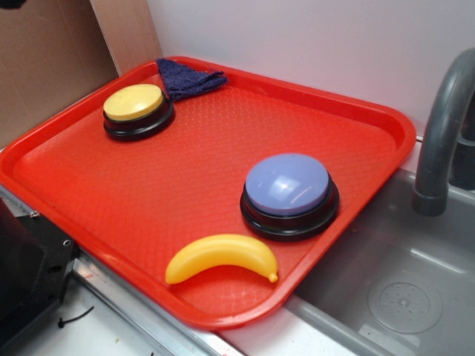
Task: Push the purple button.
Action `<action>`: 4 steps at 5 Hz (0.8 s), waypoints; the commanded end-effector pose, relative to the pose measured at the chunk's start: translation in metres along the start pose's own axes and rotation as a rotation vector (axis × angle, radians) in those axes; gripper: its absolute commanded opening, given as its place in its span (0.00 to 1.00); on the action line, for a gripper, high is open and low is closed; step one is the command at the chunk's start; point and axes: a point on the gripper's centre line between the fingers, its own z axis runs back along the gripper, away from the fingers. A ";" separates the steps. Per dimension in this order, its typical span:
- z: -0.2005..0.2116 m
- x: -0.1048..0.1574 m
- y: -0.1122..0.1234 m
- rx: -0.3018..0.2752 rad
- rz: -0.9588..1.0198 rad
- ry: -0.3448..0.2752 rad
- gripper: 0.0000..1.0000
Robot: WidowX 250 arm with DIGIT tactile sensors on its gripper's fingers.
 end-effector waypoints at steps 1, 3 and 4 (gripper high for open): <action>0.000 0.000 0.000 0.000 0.000 0.000 1.00; -0.081 0.078 -0.110 -0.047 -0.494 -0.072 1.00; -0.081 0.078 -0.110 -0.047 -0.494 -0.072 1.00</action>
